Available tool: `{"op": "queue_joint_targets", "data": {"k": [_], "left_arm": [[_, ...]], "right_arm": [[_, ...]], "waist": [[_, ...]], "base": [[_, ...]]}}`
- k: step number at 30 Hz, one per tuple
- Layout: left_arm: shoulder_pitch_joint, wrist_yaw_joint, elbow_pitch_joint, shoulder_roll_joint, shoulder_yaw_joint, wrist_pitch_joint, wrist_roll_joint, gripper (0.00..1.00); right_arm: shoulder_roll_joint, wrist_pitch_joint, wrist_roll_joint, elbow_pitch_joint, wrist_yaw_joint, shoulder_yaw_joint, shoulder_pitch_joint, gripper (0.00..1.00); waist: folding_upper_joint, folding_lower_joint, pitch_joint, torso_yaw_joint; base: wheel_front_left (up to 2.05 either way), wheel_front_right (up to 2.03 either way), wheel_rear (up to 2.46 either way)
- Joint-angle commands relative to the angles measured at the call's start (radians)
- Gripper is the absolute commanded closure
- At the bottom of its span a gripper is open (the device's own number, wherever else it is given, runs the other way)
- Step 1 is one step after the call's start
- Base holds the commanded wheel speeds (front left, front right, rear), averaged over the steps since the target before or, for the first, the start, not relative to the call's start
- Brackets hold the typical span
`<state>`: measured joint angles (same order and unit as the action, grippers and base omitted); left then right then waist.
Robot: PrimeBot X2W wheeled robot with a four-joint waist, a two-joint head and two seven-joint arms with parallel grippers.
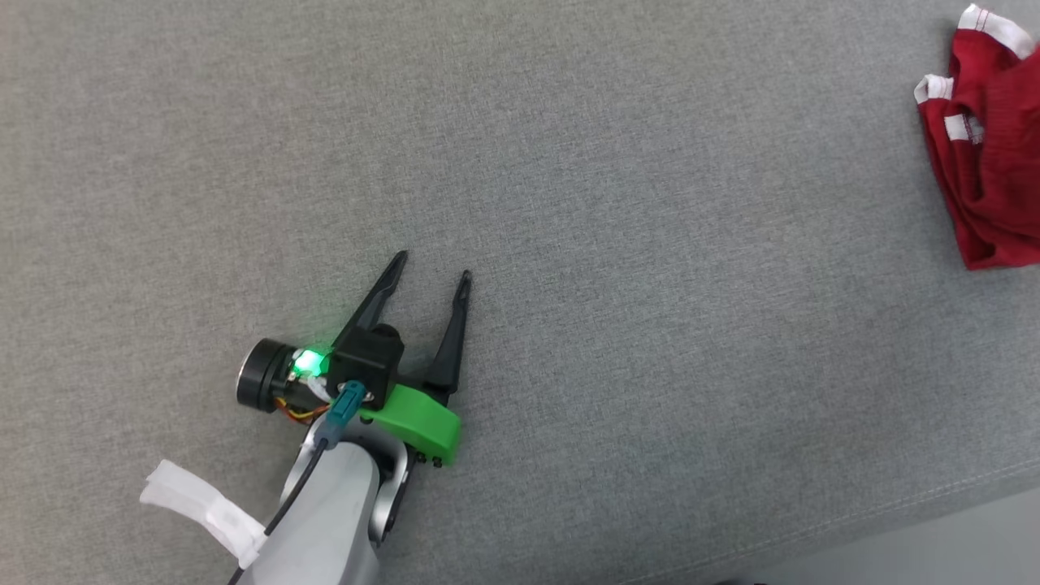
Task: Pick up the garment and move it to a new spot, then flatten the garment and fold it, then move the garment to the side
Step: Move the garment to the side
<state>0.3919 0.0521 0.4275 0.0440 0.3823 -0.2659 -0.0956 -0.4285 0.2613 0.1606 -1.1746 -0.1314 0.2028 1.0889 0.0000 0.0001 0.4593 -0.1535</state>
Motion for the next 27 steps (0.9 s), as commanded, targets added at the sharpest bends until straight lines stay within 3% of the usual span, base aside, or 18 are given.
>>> {"op": "queue_joint_targets", "data": {"k": [1,6,13,19,27], "left_arm": [[-0.028,-0.011,0.011,0.014,-0.013,0.003,-0.003,0.0],[-0.046,-0.034,0.013,0.012,-0.044,0.002,-0.012,0.0],[-0.084,-0.073,0.018,0.01,-0.122,0.002,-0.025,0.0],[-0.109,-0.087,0.012,0.013,-0.196,0.002,-0.014,0.0],[-0.167,-0.081,0.01,0.013,-0.266,0.002,-0.005,0.0]], "right_arm": [[0.026,0.004,0.018,0.047,0.001,0.013,-0.024,0.0],[0.129,0.004,0.032,0.246,0.001,0.041,-0.107,0.0],[0.279,0.004,-0.07,0.461,0.001,-0.015,-0.265,0.0],[0.343,0.004,-0.141,0.564,0.001,-0.089,-0.407,0.0],[0.373,0.004,-0.205,0.64,0.001,-0.138,-0.611,0.0]], "waist": [[0.0,-0.0001,-0.025,0.004],[0.0,-0.0001,-0.085,0.01],[0.0,-0.0001,-0.18,0.032],[0.0,-0.0001,-0.24,0.059],[0.0,-0.0001,-0.322,0.1]], "base": [[0.0,0.0,0.0],[0.0,0.0,0.0],[0.0,0.0,0.0],[0.0,0.0,0.0],[0.0,0.0,0.0]]}}
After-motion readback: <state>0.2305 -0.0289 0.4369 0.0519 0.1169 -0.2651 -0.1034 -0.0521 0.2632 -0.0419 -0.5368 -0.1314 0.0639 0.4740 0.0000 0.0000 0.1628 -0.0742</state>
